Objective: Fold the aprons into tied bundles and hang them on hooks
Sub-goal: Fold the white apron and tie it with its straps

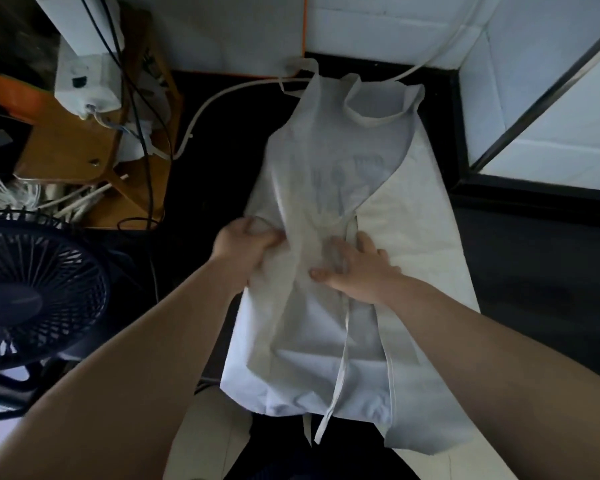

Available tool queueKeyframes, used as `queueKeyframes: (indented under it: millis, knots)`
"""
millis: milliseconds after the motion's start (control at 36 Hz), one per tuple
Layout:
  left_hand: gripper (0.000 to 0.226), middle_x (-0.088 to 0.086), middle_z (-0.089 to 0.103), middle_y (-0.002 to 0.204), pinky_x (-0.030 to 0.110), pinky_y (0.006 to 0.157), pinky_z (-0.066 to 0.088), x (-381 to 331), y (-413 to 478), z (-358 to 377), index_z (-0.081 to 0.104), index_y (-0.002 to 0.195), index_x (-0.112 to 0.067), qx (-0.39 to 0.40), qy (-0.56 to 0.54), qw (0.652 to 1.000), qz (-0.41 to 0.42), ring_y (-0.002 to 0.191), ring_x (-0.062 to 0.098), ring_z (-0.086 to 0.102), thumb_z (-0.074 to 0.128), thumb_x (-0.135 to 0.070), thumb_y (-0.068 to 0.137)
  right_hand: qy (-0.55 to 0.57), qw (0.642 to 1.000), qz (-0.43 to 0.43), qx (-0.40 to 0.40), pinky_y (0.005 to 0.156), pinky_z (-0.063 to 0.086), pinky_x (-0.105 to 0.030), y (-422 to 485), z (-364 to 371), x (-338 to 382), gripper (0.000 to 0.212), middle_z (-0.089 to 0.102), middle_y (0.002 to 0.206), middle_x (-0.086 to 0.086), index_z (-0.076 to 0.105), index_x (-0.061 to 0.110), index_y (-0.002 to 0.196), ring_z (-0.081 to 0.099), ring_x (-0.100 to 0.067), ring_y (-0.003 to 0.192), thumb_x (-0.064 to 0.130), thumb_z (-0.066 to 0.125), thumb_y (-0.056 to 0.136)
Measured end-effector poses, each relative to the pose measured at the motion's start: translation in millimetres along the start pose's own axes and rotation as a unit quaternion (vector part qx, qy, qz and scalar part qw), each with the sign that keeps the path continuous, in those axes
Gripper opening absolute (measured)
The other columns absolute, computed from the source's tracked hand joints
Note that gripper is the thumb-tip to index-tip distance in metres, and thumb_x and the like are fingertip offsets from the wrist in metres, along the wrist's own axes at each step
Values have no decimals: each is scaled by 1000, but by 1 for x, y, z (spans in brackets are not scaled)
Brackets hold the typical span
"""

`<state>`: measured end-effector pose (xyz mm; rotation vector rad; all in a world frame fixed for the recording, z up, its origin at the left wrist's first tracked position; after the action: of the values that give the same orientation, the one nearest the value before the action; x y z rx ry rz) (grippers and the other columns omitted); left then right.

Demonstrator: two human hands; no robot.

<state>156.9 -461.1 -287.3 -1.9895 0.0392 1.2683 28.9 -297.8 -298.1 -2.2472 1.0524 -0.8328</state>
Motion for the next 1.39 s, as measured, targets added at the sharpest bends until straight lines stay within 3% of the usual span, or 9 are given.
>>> queueKeyframes:
  millis: [139, 417, 639, 750, 889, 1000, 1139, 1250, 1389]
  knots:
    - [52, -4, 57, 104, 28, 67, 45, -27, -15, -94, 51, 127, -22, -237, 97, 960, 111, 91, 18, 56, 74, -24, 80, -44, 999, 14, -26, 105, 27, -49, 3, -1, 6, 88, -2, 155, 2, 14, 46, 144, 20, -33, 137, 64, 64, 74]
    - [80, 3, 59, 109, 37, 87, 52, 46, -12, -89, 48, 116, -9, -22, 254, 964, -74, 98, 25, 59, 73, -64, 64, -92, 983, -103, -117, 100, 35, -36, -18, 10, 66, 60, 38, 139, -8, 37, 30, 140, 42, -30, 125, 43, 59, 85]
    - [8, 5, 68, 78, 28, 71, 55, 42, -27, -96, 63, 82, -10, 26, -83, 996, -14, 69, 15, 66, 68, -14, 87, -100, 992, -69, -36, 108, 28, -40, -20, 46, 56, 77, 5, 153, -8, 22, 43, 145, 25, -33, 136, 52, 65, 82]
    - [10, 5, 64, 79, 40, 83, 52, 18, -25, -92, 60, 81, -16, 30, -58, 994, 86, 81, 21, 62, 69, -17, 86, -136, 987, -12, -89, 104, 31, -43, -19, 22, 35, 71, 14, 151, -11, 22, 38, 144, 31, -36, 132, 54, 58, 85]
    - [33, 10, 66, 112, 39, 85, 54, 50, -31, -59, 53, 125, -8, 113, -115, 986, -33, 102, 26, 65, 59, -19, 94, -173, 967, -24, -185, 99, 30, -41, -41, 3, 41, 57, 39, 137, -8, 39, 31, 132, 39, -31, 125, 59, 53, 85]
    - [24, 8, 70, 94, 34, 71, 53, 81, -41, -45, 61, 109, -7, 145, -103, 979, -97, 85, 21, 66, 52, -26, 98, -48, 996, -37, -66, 80, 40, -30, -51, 44, 39, 32, 50, 111, -8, 53, 27, 97, 53, -29, 106, 54, 61, 83]
    - [28, 16, 68, 87, 46, 84, 56, 61, -31, -70, 61, 83, -9, 55, 73, 995, 39, 84, 31, 67, 59, -34, 94, -22, 999, -21, -17, 107, 28, -38, -63, 70, 32, 87, 26, 136, -6, 28, 32, 141, 30, -29, 130, 54, 73, 71]
    - [24, 6, 66, 87, 36, 67, 54, 39, -41, -78, 61, 92, -15, 24, 116, 987, 105, 76, 24, 63, 56, -38, 95, -80, 996, -18, -15, 112, 17, -44, -62, 71, 35, 103, 14, 146, -8, 11, 35, 147, 18, -33, 138, 57, 73, 68]
    - [29, -4, 67, 80, 20, 53, 43, 75, -70, -59, 67, 93, -21, 258, 80, 961, -57, 65, 6, 57, 80, -34, 71, -118, 993, -24, 1, 115, 4, -47, -64, 84, 33, 122, -14, 157, -9, -13, 36, 148, -1, -34, 145, 65, 71, 65]
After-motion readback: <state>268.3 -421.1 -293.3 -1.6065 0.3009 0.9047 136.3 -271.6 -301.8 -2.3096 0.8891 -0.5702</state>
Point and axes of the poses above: each hand's wrist, its own y-axis towards the middle knuckle, its own z-axis out of the palm, x = y × z, the point moved 10 cm from there along y, towards the middle knuckle
